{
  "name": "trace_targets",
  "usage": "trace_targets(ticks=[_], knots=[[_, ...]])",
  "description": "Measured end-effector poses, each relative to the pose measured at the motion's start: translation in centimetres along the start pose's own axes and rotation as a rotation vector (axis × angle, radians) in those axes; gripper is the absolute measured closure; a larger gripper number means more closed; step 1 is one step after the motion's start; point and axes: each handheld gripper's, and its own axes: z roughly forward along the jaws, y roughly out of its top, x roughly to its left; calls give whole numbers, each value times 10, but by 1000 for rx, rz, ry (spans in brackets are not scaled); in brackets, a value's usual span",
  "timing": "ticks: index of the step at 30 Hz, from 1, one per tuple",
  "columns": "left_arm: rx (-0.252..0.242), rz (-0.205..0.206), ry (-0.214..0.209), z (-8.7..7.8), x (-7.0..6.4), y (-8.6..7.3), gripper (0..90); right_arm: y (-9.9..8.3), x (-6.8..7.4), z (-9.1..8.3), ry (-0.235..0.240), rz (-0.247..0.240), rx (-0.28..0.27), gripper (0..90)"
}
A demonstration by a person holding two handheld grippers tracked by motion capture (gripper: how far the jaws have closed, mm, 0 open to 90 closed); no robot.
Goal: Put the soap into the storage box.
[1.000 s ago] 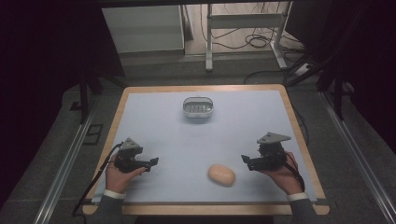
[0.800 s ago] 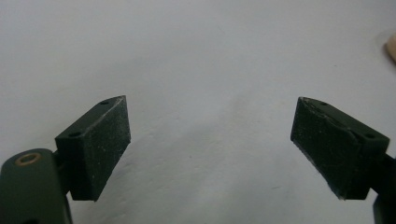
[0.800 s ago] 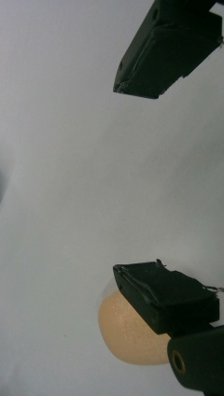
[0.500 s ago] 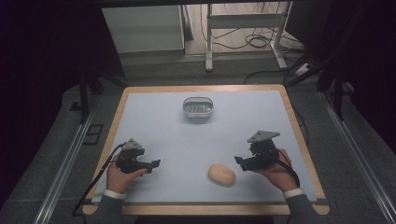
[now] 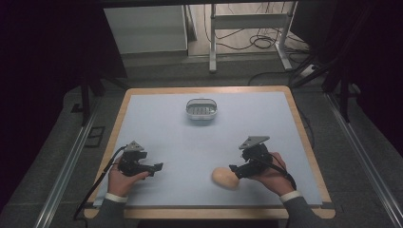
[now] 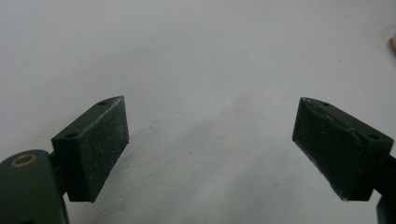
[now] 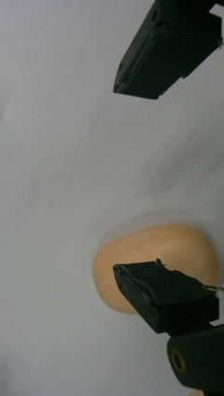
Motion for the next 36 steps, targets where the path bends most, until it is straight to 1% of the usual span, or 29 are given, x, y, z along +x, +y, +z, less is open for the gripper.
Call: trace_targets(ticks=[4, 10, 15, 19, 29, 32, 35, 36], knots=[[-1, -1, -1, 0, 0, 0, 108, 3, 7, 4, 16, -21, 16, 116], [14, -3, 3, 1, 0, 0, 107, 4, 16, 9, 34, -47, 32, 116], [24, -4, -1, 3, 0, 0, 102, 4, 24, 14, 58, -65, 57, 123], [30, -7, -9, 4, -1, -1, 102, 5, 32, 19, 72, -101, 96, 139], [36, -5, -12, 3, -2, -1, 97, 5, 45, 35, 82, -151, 178, 146], [38, -5, -12, 3, -1, -1, 96, 4, 47, 40, 81, -165, 204, 153], [38, -12, -9, 3, -1, -2, 96, 4, 48, 44, 90, -171, 219, 178], [40, -12, -8, 3, 0, -2, 96, 3, 48, 46, 92, -182, 219, 191]])
